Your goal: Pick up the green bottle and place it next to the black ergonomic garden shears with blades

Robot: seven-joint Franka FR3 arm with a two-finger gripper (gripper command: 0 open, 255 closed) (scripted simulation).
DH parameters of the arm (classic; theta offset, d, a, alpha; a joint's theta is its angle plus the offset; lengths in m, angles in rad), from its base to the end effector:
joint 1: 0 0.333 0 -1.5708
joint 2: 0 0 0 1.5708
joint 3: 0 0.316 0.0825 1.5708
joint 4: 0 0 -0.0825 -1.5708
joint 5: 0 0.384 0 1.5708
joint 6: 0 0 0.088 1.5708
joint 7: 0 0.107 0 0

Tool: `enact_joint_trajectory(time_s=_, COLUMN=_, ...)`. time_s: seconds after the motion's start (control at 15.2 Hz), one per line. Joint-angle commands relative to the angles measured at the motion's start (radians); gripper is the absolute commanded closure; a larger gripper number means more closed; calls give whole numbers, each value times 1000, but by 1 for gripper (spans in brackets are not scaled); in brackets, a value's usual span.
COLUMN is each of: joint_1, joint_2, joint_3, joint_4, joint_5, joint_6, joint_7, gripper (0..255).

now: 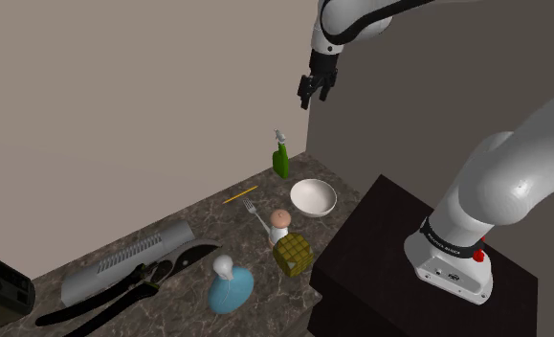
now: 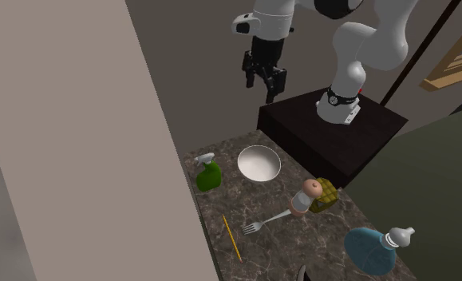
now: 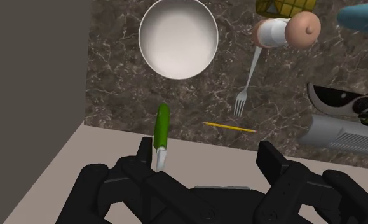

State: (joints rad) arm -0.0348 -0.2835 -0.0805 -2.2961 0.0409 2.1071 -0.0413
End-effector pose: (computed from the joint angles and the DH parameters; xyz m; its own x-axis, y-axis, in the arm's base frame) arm 0.4680 -0.0539 0.4713 0.9911 -0.0932 0.0950 -0.0882 -0.9946 -0.0555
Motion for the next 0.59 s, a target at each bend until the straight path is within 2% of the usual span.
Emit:
enact_joint_trajectory(time_s=0.0, joint_1=1, joint_2=80, joint_3=-2, joint_4=30, joint_5=5, joint_6=48, joint_7=-1, gripper=0)
enact_joint_trajectory(time_s=0.53, joint_1=-7, joint_2=382, joint_3=-17, joint_4=185, joint_5=36, joint_6=181, joint_7=-28, gripper=0)
